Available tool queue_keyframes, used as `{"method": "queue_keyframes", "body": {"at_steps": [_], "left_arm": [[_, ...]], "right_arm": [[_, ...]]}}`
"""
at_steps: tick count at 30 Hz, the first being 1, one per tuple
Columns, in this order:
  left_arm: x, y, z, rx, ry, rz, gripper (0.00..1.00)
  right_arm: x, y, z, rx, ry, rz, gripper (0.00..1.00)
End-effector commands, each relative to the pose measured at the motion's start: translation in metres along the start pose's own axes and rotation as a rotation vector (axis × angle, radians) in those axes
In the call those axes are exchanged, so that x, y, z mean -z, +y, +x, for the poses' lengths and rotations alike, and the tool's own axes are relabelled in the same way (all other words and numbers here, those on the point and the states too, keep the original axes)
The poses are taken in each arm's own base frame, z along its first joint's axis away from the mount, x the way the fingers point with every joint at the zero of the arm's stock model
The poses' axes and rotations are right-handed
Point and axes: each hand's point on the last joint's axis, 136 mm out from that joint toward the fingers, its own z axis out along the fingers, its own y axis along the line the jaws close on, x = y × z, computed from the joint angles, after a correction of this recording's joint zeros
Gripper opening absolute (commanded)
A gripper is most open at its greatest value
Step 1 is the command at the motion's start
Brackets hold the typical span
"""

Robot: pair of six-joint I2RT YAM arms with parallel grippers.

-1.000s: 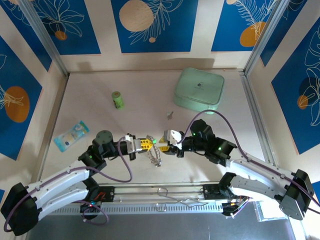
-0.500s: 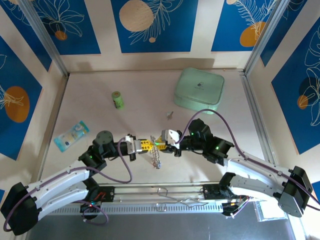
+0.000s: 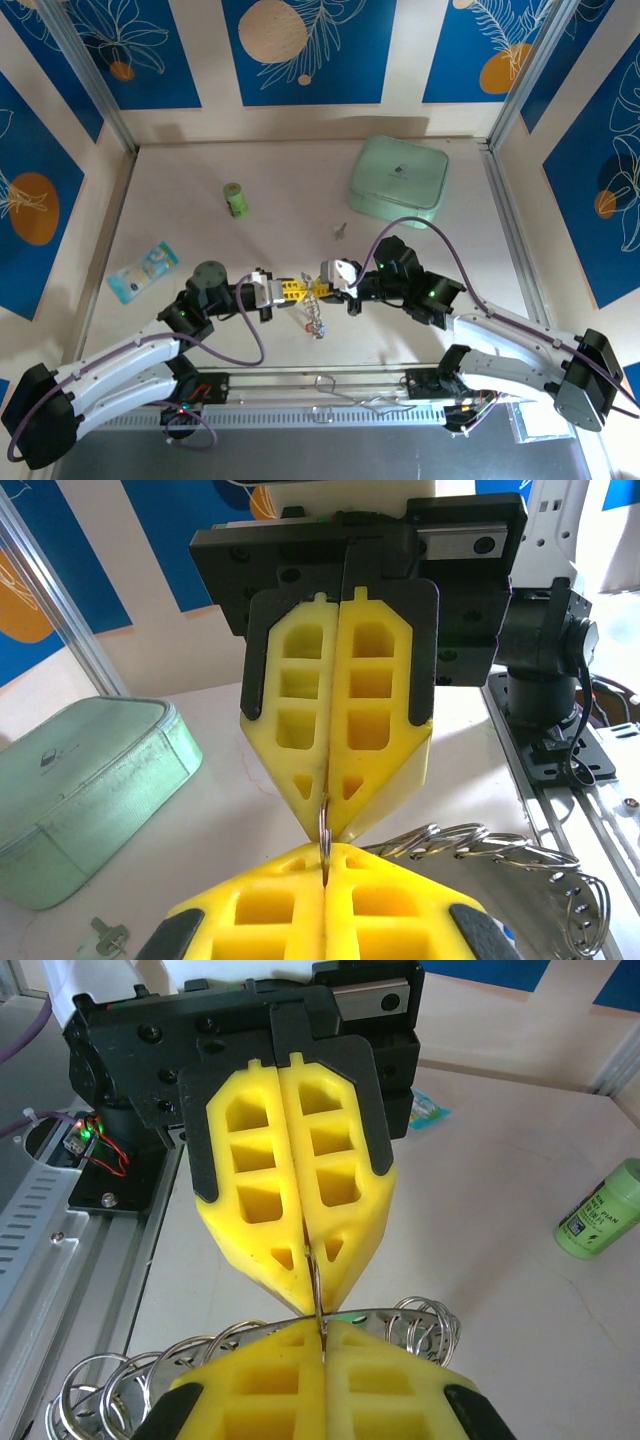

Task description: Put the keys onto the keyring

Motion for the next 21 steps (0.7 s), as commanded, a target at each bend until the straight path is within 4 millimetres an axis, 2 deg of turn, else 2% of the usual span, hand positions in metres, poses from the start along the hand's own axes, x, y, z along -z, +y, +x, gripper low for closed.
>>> {"method": "queue_keyframes", "body": {"at_steps": [1, 4, 9, 13, 20, 21], "left_arm": [[0.0, 0.001, -0.016, -0.051, -0.058, -0.009, 0.08], [0.0, 0.003, -0.018, -0.05, -0.058, -0.017, 0.13], [-0.002, 0.003, -0.019, -0.045, -0.051, -0.013, 0.14], [-0.003, 0.003, -0.018, -0.05, -0.042, -0.008, 0.0], [0.001, 0.006, -0.02, -0.055, -0.043, -0.039, 0.0], [0.001, 0.006, -0.02, -0.053, -0.041, -0.044, 0.0]], "right_arm": [[0.001, 0.008, -0.018, 0.054, -0.027, -0.059, 0.0], [0.001, 0.01, -0.014, 0.062, 0.017, -0.073, 0.0], [0.002, 0.013, -0.013, 0.068, 0.053, -0.096, 0.0], [0.0, 0.015, -0.013, 0.065, 0.069, -0.111, 0.0], [0.003, 0.01, -0.002, 0.007, 0.076, -0.073, 0.0], [0.005, 0.007, -0.001, -0.016, 0.065, -0.057, 0.05]]}}
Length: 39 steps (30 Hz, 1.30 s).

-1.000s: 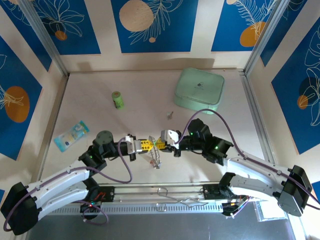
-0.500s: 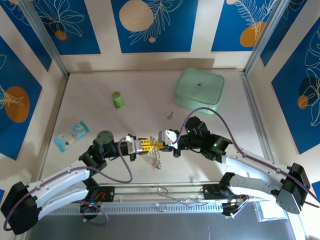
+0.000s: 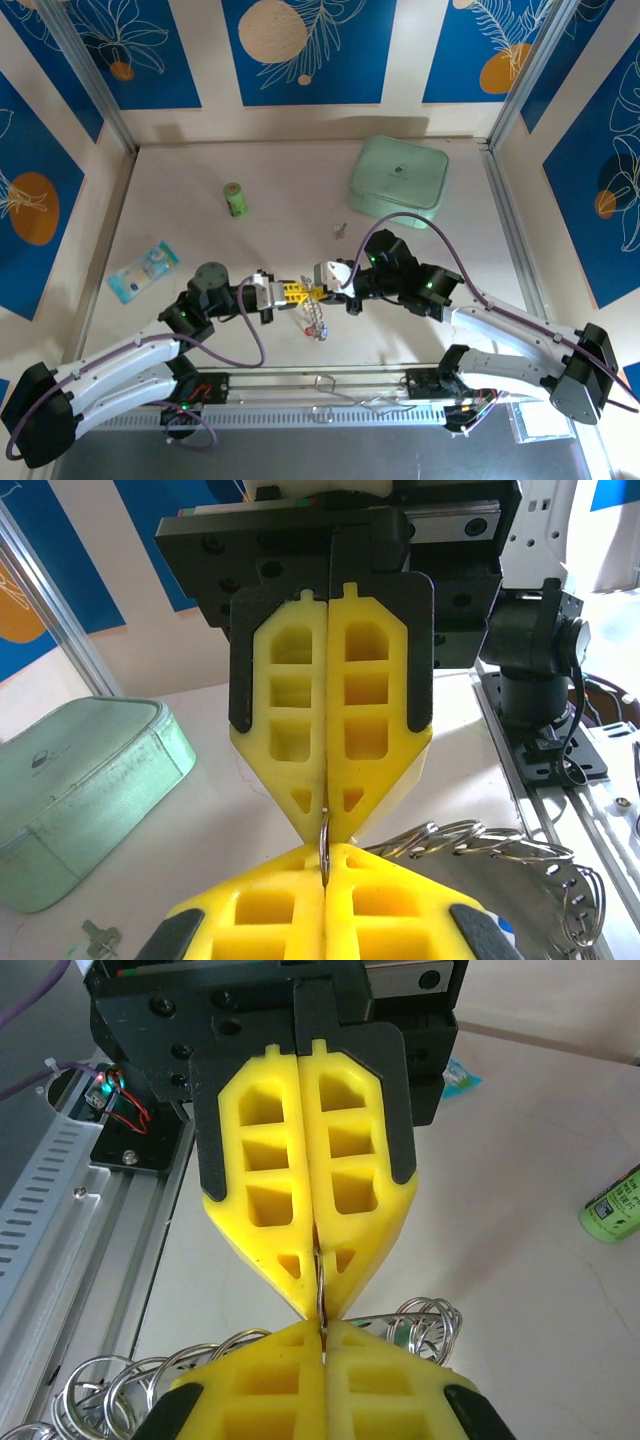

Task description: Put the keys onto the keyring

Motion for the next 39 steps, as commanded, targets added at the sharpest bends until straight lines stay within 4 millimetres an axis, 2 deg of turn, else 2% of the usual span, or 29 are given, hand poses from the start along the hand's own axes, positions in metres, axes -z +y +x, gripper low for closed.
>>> {"method": "queue_keyframes", "body": {"at_steps": [1, 2, 4, 8, 15, 18, 20, 25, 29, 33, 39], "left_arm": [[0.003, 0.009, -0.019, -0.047, -0.041, -0.049, 0.0], [0.003, 0.009, -0.018, -0.042, -0.038, -0.053, 0.0], [0.004, 0.011, -0.017, -0.034, -0.033, -0.064, 0.0], [0.005, 0.018, -0.014, 0.001, -0.023, -0.11, 0.0], [0.019, 0.066, 0.007, 0.22, 0.06, -0.41, 0.0], [0.03, 0.083, 0.018, 0.317, 0.08, -0.543, 0.0], [0.035, 0.087, 0.022, 0.34, 0.077, -0.585, 0.0], [0.043, 0.087, 0.031, 0.363, 0.095, -0.625, 0.0], [0.048, 0.086, 0.035, 0.365, 0.119, -0.636, 0.0], [0.053, 0.085, 0.038, 0.366, 0.135, -0.653, 0.0], [0.056, 0.08, 0.037, 0.361, 0.129, -0.64, 0.0]], "right_arm": [[0.008, 0.0, -0.001, -0.063, -0.046, 0.013, 0.15], [0.01, -0.003, 0.0, -0.089, -0.058, 0.029, 0.23], [0.019, -0.01, 0.001, -0.145, -0.09, 0.079, 0.31], [0.033, -0.043, 0.019, -0.337, -0.091, 0.282, 0.37], [0.052, -0.111, 0.086, -0.729, 0.133, 0.707, 0.37], [0.055, -0.133, 0.114, -0.947, 0.268, 0.798, 0.39], [0.045, -0.142, 0.131, -1.04, 0.381, 0.792, 0.38], [0.019, -0.161, 0.162, -1.094, 0.574, 0.816, 0.42], [-0.007, -0.178, 0.179, -1.11, 0.609, 0.799, 0.46], [-0.022, -0.194, 0.205, -1.133, 0.683, 0.821, 0.48], [-0.041, -0.197, 0.231, -1.185, 0.74, 0.82, 0.46]]}}
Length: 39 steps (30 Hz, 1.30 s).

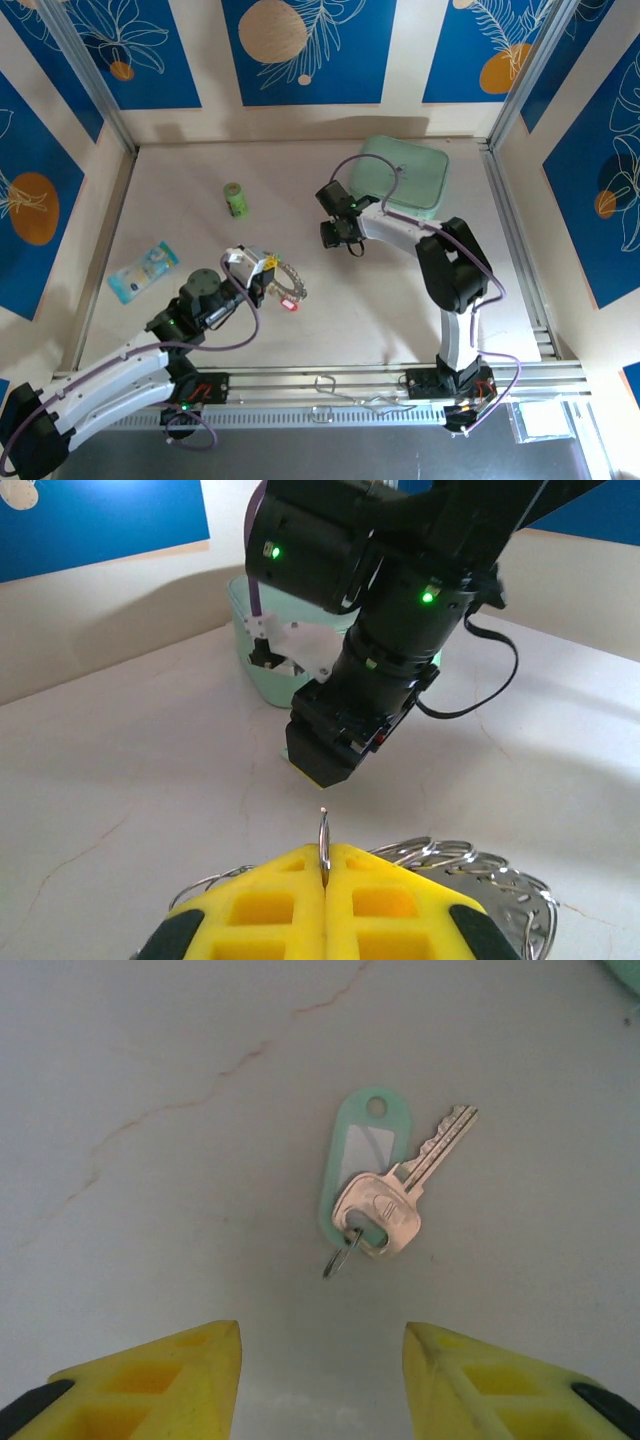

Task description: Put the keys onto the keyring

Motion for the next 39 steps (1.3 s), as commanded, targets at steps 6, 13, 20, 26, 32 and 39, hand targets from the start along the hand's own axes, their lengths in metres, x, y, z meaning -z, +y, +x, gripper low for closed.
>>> {"method": "queue_keyframes", "body": {"at_steps": [6, 13, 20, 26, 32, 39], "left_arm": [[0.005, -0.001, -0.006, 0.006, -0.025, 0.004, 0.0], [0.006, 0.0, -0.006, -0.003, -0.028, -0.002, 0.0], [0.005, -0.001, -0.006, -0.007, -0.027, 0.002, 0.0], [0.005, -0.003, -0.007, -0.011, -0.029, 0.012, 0.0], [0.003, -0.003, -0.005, -0.02, -0.031, 0.012, 0.0], [-0.001, -0.006, -0.007, -0.015, -0.031, 0.028, 0.0]], "right_arm": [[-0.016, 0.0, 0.0, -0.052, 0.043, 0.017, 0.3], [-0.012, -0.001, -0.001, -0.047, 0.032, 0.012, 0.08], [0.008, 0.002, -0.001, -0.046, 0.001, -0.028, 0.0], [0.028, 0.001, 0.013, -0.016, -0.003, -0.035, 0.0], [0.044, -0.01, 0.024, -0.015, -0.013, -0.035, 0.04], [0.023, -0.004, -0.007, -0.043, -0.02, -0.032, 0.37]]}}
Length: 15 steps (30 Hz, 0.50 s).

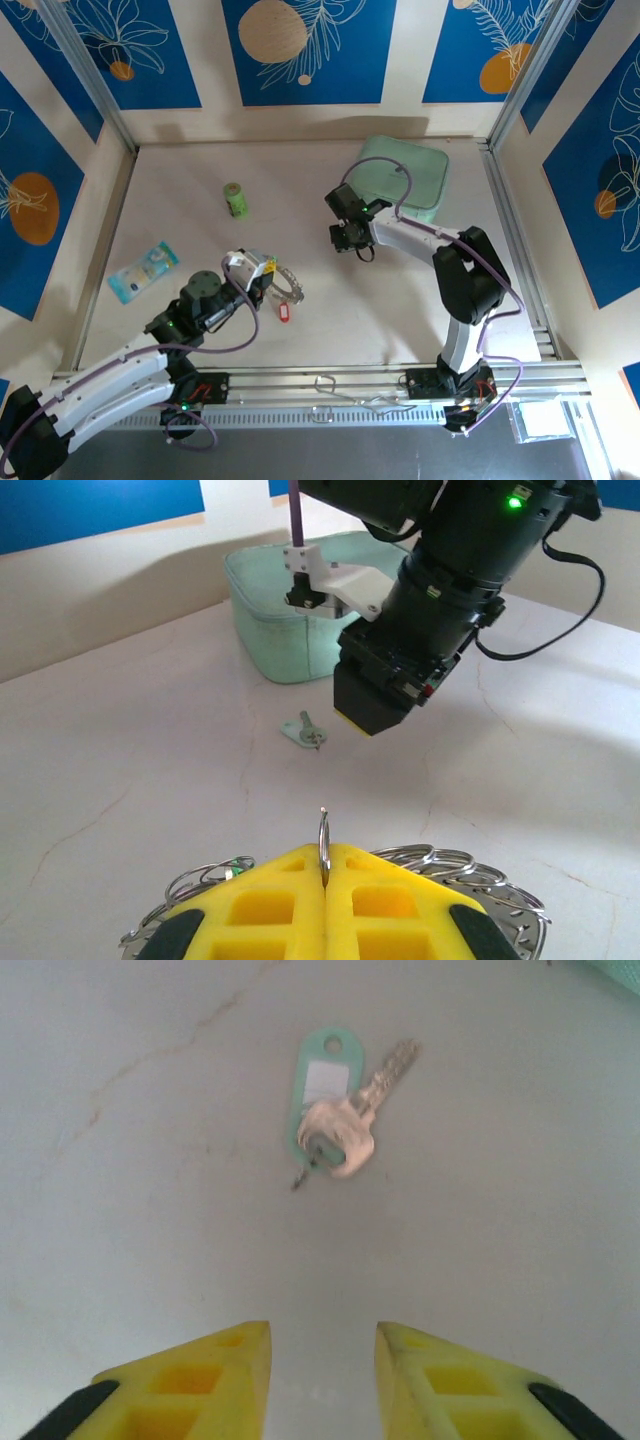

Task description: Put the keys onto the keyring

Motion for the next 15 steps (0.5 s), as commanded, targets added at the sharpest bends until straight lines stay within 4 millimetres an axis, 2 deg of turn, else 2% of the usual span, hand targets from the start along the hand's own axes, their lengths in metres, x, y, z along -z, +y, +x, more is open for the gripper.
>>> {"method": "queue_keyframes", "body": {"at_steps": [1, 5, 8, 15], "left_arm": [[0.002, -0.006, -0.023, -0.004, -0.086, 0.029, 0.0], [0.003, -0.006, -0.022, -0.004, -0.082, 0.029, 0.0], [0.003, -0.006, -0.021, -0.007, -0.081, 0.028, 0.0], [0.001, -0.006, -0.021, -0.013, -0.083, 0.03, 0.0]], "right_arm": [[-0.013, 0.006, -0.016, -0.012, -0.002, -0.002, 0.38], [-0.029, 0.006, -0.023, -0.026, 0.016, 0.013, 0.38], [-0.038, 0.004, -0.025, -0.03, 0.021, 0.032, 0.35], [-0.048, 0.002, -0.024, -0.033, 0.038, 0.058, 0.18]]}}
